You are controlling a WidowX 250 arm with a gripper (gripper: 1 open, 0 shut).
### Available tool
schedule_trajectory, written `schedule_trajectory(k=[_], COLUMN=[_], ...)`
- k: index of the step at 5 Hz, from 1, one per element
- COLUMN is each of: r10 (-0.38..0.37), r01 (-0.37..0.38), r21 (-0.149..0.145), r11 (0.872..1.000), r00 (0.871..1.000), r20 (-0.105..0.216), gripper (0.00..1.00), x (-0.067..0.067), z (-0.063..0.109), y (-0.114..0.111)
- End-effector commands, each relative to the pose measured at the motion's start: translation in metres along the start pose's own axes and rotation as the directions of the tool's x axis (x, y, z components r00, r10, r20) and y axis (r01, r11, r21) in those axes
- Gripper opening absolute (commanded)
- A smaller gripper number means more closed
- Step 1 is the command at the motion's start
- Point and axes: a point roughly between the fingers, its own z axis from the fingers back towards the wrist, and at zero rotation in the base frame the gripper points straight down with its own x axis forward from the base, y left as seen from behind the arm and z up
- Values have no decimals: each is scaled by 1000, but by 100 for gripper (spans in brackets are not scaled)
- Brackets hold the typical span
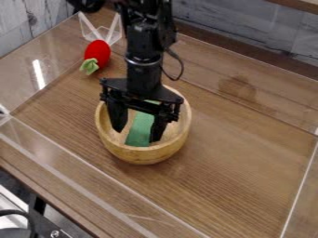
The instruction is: Remove the green object from the brown bowl and put it on the table
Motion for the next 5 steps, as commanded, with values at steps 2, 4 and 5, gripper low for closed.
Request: schedule_trajectory(k=[2, 4, 5], r10=[-71, -89, -69], r01=[72, 93, 72], r21=[-18, -34, -34], r11=[997, 995, 997], r00=[995, 991, 992], r20=[65, 102, 102], gripper=[100, 100, 100], x=[10, -12, -16], z=[-6, -1, -4], y=[4, 5, 3])
